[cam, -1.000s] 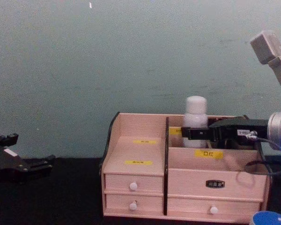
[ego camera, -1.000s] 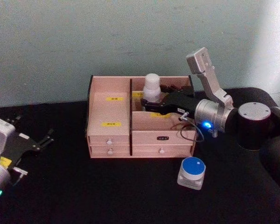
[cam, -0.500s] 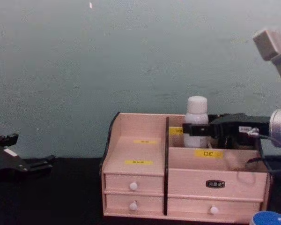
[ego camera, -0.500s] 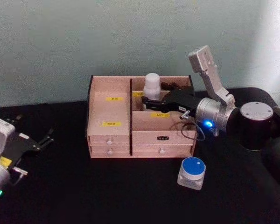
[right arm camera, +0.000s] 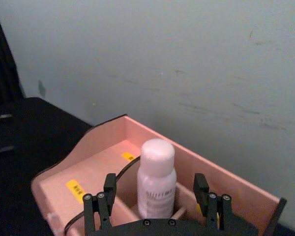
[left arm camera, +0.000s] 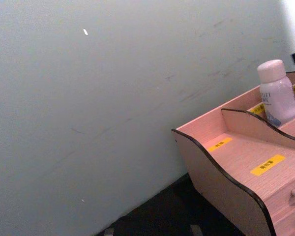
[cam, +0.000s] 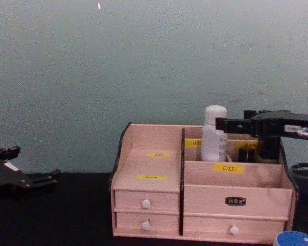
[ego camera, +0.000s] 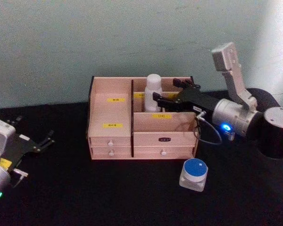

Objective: Pick up the facial cleanser and watermelon frost from the table and place them into the tiered storage box.

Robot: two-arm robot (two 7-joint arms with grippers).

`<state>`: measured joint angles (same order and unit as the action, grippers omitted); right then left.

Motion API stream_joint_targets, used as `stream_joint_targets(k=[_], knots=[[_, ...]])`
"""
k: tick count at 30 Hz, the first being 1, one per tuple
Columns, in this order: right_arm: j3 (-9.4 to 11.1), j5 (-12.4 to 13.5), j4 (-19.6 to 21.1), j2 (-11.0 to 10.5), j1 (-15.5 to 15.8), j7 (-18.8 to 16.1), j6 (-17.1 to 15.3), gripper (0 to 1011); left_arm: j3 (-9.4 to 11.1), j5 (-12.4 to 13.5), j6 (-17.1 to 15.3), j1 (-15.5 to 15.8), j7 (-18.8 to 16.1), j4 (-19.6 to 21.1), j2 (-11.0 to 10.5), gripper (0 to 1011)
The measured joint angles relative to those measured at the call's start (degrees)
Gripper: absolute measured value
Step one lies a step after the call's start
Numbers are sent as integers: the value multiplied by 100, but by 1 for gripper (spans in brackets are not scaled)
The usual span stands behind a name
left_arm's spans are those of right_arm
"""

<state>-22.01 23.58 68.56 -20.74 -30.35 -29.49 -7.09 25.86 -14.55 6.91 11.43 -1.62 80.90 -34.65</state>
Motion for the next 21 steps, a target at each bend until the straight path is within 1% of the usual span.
stream_joint_targets(k=[1, 3, 4, 6, 7, 9, 10, 12, 13, 14, 15, 16, 17, 20, 21], knots=[[24, 58, 155, -79, 108, -14, -22, 1000, 0, 0, 0, 0, 0, 0, 0, 1001], [50, 107, 314, -166, 219, -32, -35, 1000, 0, 0, 0, 0, 0, 0, 0, 1001], [80, 172, 474, -261, 334, -55, -53, 1000, 0, 0, 0, 0, 0, 0, 0, 1001], [116, 244, 658, -367, 474, -74, -73, 1000, 0, 0, 0, 0, 0, 0, 0, 1001], [156, 316, 843, -474, 611, -92, -89, 1000, 0, 0, 0, 0, 0, 0, 0, 1001], [189, 386, 1001, -576, 744, -119, -100, 1000, 0, 0, 0, 0, 0, 0, 0, 1001], [222, 444, 1172, -686, 887, -143, -103, 1000, 0, 0, 0, 0, 0, 0, 0, 1001], [251, 502, 1350, -814, 1039, -174, -106, 1000, 0, 0, 0, 0, 0, 0, 0, 1001], [273, 550, 1510, -940, 1180, -205, -107, 1000, 0, 0, 0, 0, 0, 0, 0, 1001], [273, 550, 1510, -940, 1180, -205, -107, 1000, 0, 0, 0, 0, 0, 0, 0, 1001], [287, 586, 1646, -1060, 1306, -233, -107, 1000, 0, 0, 0, 0, 0, 0, 0, 1001], [291, 601, 1708, -1114, 1363, -245, -106, 1000, 0, 0, 0, 0, 0, 0, 0, 1001], [296, 625, 1807, -1213, 1470, -264, -105, 1000, 0, 0, 0, 0, 0, 0, 0, 1001], [310, 669, 1954, -1362, 1636, -275, -107, 1000, 0, 0, 0, 0, 0, 0, 0, 1001], [317, 695, 2044, -1462, 1751, -275, -116, 1000, 0, 0, 0, 0, 0, 0, 0, 1001]])
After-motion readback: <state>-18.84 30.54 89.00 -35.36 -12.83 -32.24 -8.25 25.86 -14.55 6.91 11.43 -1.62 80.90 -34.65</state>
